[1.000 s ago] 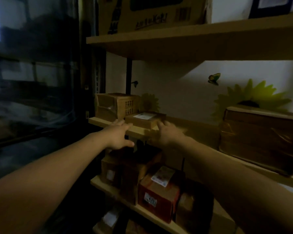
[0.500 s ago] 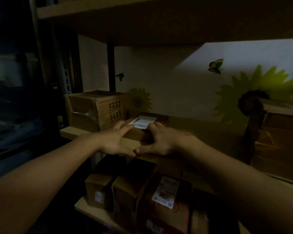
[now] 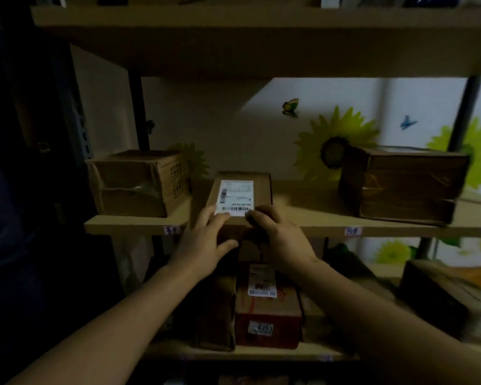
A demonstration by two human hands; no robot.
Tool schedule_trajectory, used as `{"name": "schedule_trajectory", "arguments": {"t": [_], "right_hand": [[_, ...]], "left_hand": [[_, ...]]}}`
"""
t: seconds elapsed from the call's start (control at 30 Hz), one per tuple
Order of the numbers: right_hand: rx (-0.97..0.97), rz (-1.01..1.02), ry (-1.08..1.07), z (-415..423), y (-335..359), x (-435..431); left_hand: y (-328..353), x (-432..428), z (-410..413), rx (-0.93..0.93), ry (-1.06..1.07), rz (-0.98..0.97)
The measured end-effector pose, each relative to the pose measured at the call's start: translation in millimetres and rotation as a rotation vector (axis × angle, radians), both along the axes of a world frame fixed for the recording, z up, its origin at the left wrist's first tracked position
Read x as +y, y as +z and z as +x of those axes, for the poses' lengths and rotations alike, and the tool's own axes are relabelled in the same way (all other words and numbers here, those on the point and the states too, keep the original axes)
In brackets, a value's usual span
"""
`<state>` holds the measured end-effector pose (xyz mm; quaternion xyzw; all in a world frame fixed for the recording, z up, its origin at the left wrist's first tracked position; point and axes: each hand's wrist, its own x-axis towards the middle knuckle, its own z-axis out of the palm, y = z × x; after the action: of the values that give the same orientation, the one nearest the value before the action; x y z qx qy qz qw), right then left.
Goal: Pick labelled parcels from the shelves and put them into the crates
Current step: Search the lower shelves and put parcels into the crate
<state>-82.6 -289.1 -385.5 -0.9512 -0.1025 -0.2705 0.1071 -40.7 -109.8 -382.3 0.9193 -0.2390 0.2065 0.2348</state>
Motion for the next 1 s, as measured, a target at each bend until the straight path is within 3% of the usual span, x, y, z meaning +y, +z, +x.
{"name": "schedule_trajectory", "arguments": {"t": [0.13,0.2,0.33,0.5,0.67,0.77,0.87,1.0], "right_hand": [[-0.008,0.019,-0.056,-25,-21,10],[0.049,0.222,-0.069,-33,-31,18],[-0.035,0.59,-0.073,-49,-36,24],[-0.113,0.487,-0.029,-64,-46,7],[-0.122,0.473,0.028,-67,-43,-6],[-0.057,0.414,0.018,-61,-32,-27],[-0.047,0.341,-0.14,-45,-8,-45],[0.063,0.289,-0.227,-18,21,-63]], "left_hand": [[-10,-2,-20,0.004,-0.158,-0.405],[-14,-7,-33,0.072,-0.141,-0.565],[-22,-13,-55,0.473,-0.171,-0.859],[-32,-14,-67,0.368,-0.304,-0.791],[-27,-27,-74,0.227,-0.293,-0.744],[-12,-38,-64,0.15,-0.218,-0.54],[18,-60,-37,0.19,-0.171,-0.32],[45,-89,3,0.205,-0.13,-0.161]]}}
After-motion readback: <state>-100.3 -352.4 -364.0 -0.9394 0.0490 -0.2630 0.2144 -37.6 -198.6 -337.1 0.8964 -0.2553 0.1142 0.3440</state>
